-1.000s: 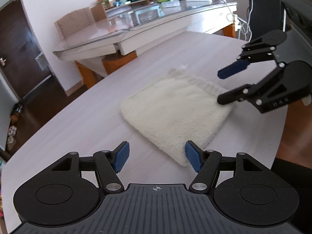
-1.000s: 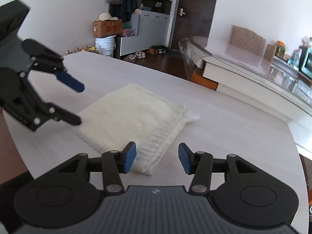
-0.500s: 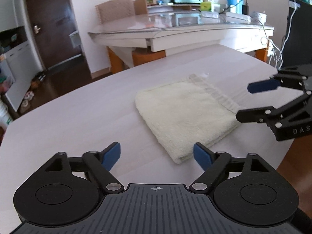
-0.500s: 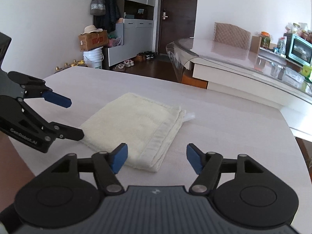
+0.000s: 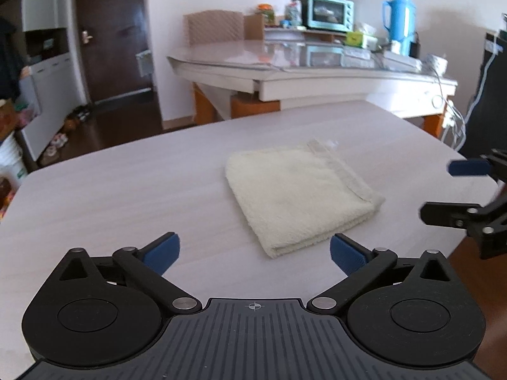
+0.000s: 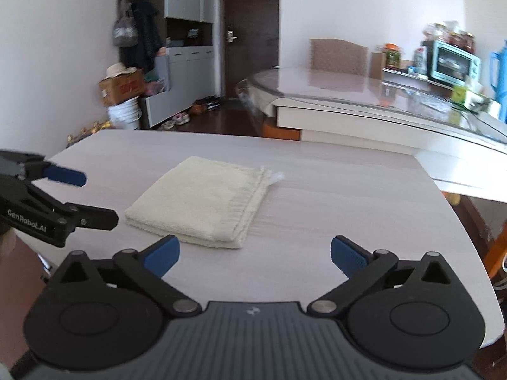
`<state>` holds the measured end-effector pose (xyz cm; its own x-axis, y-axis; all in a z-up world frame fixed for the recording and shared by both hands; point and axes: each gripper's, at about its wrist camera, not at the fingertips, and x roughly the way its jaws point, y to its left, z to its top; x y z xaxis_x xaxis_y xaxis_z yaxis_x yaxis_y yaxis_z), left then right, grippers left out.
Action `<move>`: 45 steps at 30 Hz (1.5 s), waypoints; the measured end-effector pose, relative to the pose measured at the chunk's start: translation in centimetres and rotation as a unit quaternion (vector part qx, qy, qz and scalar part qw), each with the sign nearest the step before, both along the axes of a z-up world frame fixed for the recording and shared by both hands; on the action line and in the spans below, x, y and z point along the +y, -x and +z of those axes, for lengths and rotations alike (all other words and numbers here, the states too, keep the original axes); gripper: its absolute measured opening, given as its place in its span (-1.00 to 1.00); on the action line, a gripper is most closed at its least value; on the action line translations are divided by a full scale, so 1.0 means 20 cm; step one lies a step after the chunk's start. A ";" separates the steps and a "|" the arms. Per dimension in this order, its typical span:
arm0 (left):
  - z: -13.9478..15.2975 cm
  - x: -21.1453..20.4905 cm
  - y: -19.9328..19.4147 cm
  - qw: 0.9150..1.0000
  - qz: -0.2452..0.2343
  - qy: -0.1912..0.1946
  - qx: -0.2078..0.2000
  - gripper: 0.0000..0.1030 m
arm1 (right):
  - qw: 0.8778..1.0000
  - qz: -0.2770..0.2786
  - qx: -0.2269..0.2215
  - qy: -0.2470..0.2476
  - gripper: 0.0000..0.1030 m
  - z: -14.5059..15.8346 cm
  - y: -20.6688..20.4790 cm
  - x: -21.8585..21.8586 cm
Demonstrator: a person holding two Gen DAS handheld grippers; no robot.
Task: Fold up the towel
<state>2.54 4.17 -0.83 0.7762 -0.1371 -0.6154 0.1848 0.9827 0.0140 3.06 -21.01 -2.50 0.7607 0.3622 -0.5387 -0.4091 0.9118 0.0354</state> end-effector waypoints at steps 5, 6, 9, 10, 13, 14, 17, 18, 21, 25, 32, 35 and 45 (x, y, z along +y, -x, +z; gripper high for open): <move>0.01 0.02 0.03 1.000 0.018 0.024 0.003 1.00 | 0.999 -0.007 0.016 -0.035 1.00 0.02 0.01 -0.05; 0.01 0.02 0.03 0.999 0.026 0.022 0.003 1.00 | 0.999 -0.008 0.016 -0.035 1.00 0.02 0.02 -0.04; 0.02 0.03 0.03 0.999 0.036 0.031 0.004 1.00 | 0.999 -0.004 0.014 -0.029 1.00 0.04 0.03 -0.02; 0.02 0.04 0.03 0.999 0.036 0.037 0.005 1.00 | 1.000 -0.004 0.013 -0.026 1.00 0.04 0.03 -0.02; 0.02 0.05 0.03 0.998 0.041 0.043 0.016 1.00 | 1.000 -0.006 0.012 -0.019 1.00 0.05 0.02 0.00; 0.02 0.04 0.02 0.998 0.041 0.040 0.021 1.00 | 1.000 -0.007 0.014 -0.015 1.00 0.06 0.01 0.00; 0.02 0.02 0.03 0.999 0.032 0.026 0.015 1.00 | 1.000 -0.003 0.023 0.000 1.00 0.07 0.02 0.04; 0.02 0.01 0.03 0.999 0.031 0.022 0.013 1.00 | 1.000 -0.002 0.023 0.003 1.00 0.07 0.02 0.04; 0.03 -0.01 0.05 1.000 0.022 0.020 0.006 1.00 | 1.000 -0.001 0.022 0.011 1.00 0.10 0.00 0.06; 0.03 -0.02 0.05 1.000 0.018 0.024 0.006 1.00 | 1.000 0.006 0.020 0.010 1.00 0.15 0.00 0.07; 0.00 -0.02 0.04 0.999 0.030 0.024 0.012 1.00 | 0.999 0.013 0.020 0.021 1.00 0.18 0.01 0.11; 0.01 -0.01 0.04 0.999 0.029 0.020 0.013 1.00 | 0.999 0.008 0.026 0.024 1.00 0.17 0.00 0.12; 0.01 0.02 -0.03 0.999 0.033 0.007 0.012 1.00 | 0.999 0.008 0.044 0.020 1.00 0.13 -0.10 0.12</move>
<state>3.13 4.52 -0.68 0.7688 -0.0950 -0.6324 0.1202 0.9927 -0.0030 4.98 -18.67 0.12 0.7037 0.3499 -0.6184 -0.4199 0.9069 0.0353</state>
